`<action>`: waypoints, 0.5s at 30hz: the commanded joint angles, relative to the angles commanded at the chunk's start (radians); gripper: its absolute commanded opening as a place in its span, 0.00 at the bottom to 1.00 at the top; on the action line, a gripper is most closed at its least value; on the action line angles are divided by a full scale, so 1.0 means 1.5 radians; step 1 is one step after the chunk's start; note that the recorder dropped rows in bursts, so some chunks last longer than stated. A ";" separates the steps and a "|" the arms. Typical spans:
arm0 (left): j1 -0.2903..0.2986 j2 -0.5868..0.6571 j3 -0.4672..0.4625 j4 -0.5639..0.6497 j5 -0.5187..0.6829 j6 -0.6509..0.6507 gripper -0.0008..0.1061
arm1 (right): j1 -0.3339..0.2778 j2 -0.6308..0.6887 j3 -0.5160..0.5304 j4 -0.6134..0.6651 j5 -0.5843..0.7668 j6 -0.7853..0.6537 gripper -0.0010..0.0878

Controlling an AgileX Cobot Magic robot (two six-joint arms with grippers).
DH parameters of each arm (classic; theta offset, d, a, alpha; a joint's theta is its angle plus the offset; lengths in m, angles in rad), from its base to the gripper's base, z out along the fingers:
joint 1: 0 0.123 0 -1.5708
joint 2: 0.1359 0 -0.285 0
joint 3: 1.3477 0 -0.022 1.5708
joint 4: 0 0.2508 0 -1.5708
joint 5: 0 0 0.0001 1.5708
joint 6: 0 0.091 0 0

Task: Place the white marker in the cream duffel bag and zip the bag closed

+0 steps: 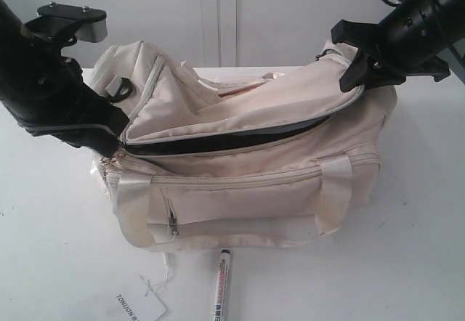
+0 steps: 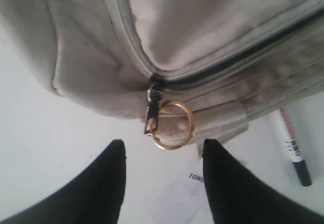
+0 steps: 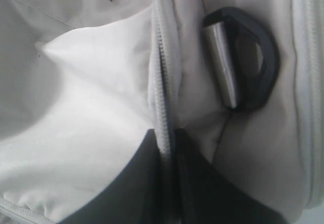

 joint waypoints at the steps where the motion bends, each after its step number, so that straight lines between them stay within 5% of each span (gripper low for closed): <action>1: 0.015 0.000 0.000 -0.028 -0.002 0.024 0.50 | 0.000 0.000 0.000 0.000 0.000 -0.001 0.10; 8: 0.094 0.000 0.037 -0.173 0.004 0.144 0.50 | 0.000 0.000 0.000 0.000 0.000 -0.004 0.10; 15: 0.118 0.000 0.107 -0.223 -0.046 0.200 0.50 | 0.000 0.000 0.000 0.000 -0.005 -0.003 0.10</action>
